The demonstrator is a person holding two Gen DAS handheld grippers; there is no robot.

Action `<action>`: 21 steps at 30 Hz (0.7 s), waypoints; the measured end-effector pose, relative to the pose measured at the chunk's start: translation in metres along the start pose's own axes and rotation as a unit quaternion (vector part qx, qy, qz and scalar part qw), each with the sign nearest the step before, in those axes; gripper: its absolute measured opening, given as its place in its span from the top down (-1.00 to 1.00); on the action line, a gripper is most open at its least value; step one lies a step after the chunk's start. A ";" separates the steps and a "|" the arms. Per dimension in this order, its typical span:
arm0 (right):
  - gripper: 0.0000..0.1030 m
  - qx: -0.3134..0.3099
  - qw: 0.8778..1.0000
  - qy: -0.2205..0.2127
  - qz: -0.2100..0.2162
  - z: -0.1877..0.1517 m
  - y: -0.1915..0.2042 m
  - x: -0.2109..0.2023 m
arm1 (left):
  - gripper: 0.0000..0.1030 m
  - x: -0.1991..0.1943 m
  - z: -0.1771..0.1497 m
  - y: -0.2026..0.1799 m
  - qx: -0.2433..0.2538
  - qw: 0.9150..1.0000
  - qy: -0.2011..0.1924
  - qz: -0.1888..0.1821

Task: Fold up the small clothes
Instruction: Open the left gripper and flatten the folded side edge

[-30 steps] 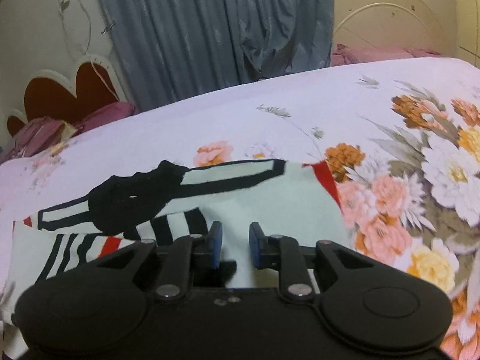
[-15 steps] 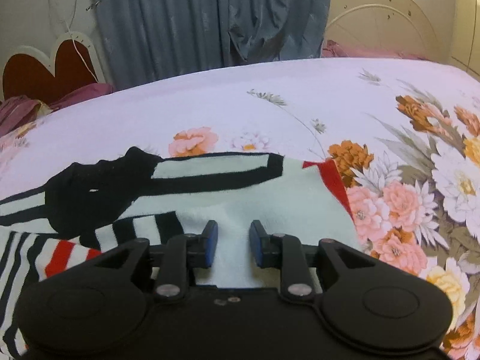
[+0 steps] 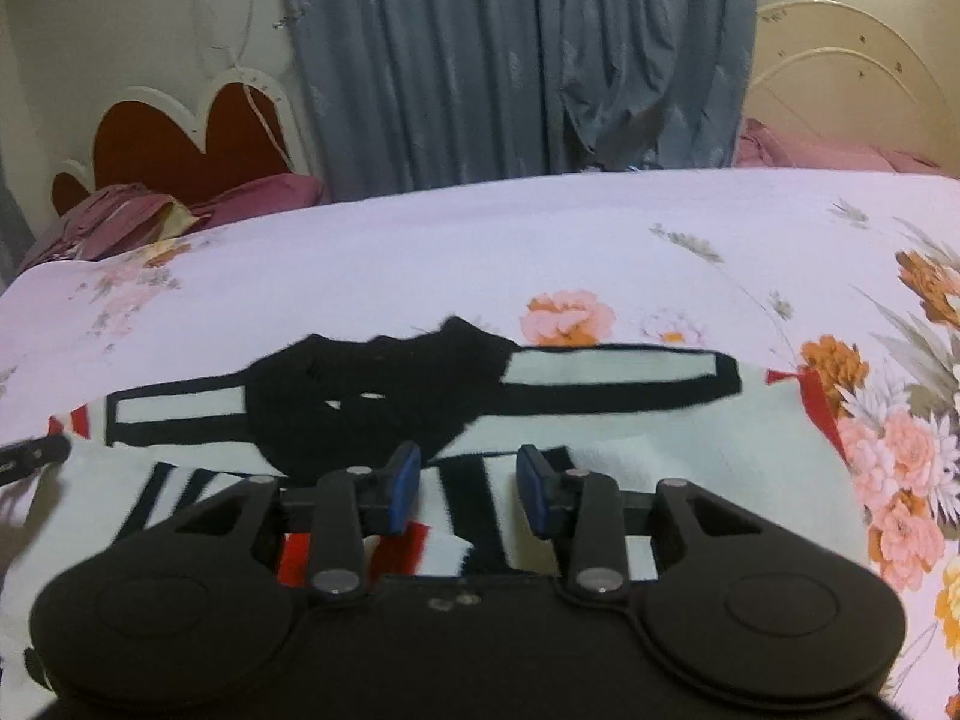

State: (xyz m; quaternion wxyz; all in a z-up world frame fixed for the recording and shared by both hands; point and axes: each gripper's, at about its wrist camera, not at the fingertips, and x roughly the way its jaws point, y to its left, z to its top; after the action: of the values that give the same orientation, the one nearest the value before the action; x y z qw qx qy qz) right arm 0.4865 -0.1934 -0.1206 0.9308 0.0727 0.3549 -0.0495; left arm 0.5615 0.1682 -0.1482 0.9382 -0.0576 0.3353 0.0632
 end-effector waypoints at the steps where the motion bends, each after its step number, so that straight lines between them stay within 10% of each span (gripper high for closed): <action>1: 0.34 0.004 1.000 0.003 -0.002 -0.001 -0.001 0.000 | 0.33 0.003 -0.003 0.003 -0.006 1.000 -0.004 0.010; 3: 0.35 0.009 1.000 0.009 -0.018 -0.002 -0.008 0.007 | 0.87 0.009 0.000 0.011 -0.022 0.998 0.001 0.053; 6: 0.38 0.026 0.999 0.018 -0.028 -0.006 -0.017 0.009 | 0.88 0.012 0.003 0.027 -0.039 0.999 0.009 0.029; 8: 0.33 0.027 0.999 0.011 -0.027 -0.007 -0.018 0.003 | 0.72 -0.001 0.007 0.027 -0.041 0.999 -0.006 0.004; 11: 0.33 0.022 1.000 -0.012 -0.002 -0.004 -0.003 -0.006 | -0.20 -0.026 0.009 -0.003 -0.014 0.997 -0.043 -0.061; 17: 0.42 -0.045 0.995 0.016 0.084 -0.005 0.060 0.006 | -0.26 0.005 0.001 -0.055 0.057 0.991 0.006 -0.119; 21: 0.42 -0.074 0.996 0.054 -0.002 -0.013 0.067 0.026 | -0.26 0.018 -0.003 -0.039 0.039 0.992 0.018 -0.120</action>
State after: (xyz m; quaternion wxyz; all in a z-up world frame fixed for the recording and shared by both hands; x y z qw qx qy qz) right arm 0.5070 -0.1263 -0.1409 0.9130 0.0054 0.4073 -0.0212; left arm 0.5796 0.1312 -0.1589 0.9344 -0.0621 0.3448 -0.0639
